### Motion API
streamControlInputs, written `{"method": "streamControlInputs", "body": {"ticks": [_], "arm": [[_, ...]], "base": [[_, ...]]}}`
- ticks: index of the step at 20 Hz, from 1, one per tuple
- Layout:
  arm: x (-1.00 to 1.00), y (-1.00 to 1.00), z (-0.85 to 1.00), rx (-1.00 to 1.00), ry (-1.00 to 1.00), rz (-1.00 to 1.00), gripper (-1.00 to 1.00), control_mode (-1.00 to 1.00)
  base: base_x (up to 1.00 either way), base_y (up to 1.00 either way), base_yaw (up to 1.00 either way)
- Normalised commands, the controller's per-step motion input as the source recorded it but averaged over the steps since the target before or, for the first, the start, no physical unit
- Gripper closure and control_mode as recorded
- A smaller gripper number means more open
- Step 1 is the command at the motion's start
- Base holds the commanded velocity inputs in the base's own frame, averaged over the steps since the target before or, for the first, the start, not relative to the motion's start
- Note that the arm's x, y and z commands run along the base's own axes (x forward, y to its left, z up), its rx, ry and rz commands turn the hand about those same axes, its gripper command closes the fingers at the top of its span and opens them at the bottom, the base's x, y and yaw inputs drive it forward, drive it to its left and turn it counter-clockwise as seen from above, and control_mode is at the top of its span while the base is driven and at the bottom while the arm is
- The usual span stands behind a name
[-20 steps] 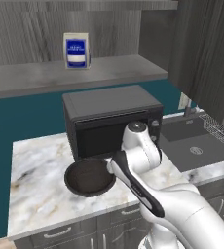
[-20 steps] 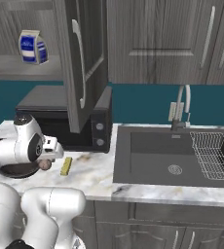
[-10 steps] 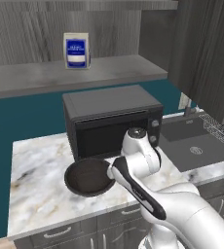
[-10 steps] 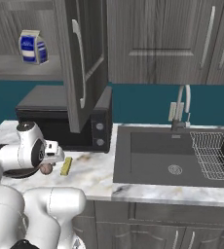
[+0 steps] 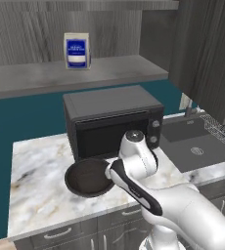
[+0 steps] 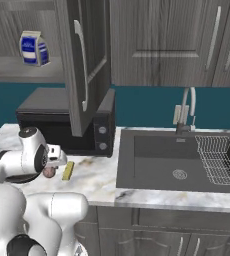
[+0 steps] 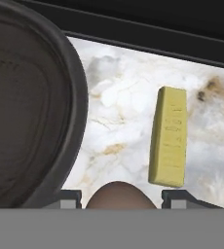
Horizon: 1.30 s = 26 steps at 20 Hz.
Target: Pick the egg and butter from the fridge and place them by the bowl for mixing.
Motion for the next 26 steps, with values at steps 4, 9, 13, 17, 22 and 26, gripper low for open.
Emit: {"method": "streamControlInputs", "body": {"ticks": [4,9,13,17,22,26], "arm": [[0.13,0.05,-0.12,0.00,0.00,0.00,-1.00,-1.00],[0.00,0.00,0.00,0.00,0.00,0.00,-1.00,-1.00],[-0.09,0.04,0.22,0.00,-0.02,0.00,-1.00,-1.00],[-0.95,0.13,0.98,0.09,-0.13,-0.03,-1.00,-1.00],[-1.00,0.35,1.00,0.11,-0.07,0.00,-1.00,-1.00],[-1.00,0.08,0.90,0.03,-0.14,-0.01,-1.00,-1.00]], "base": [[0.00,0.00,0.00],[0.00,0.00,0.00],[0.00,0.00,0.00],[0.00,0.00,0.00],[0.00,0.00,0.00],[0.00,0.00,0.00]]}}
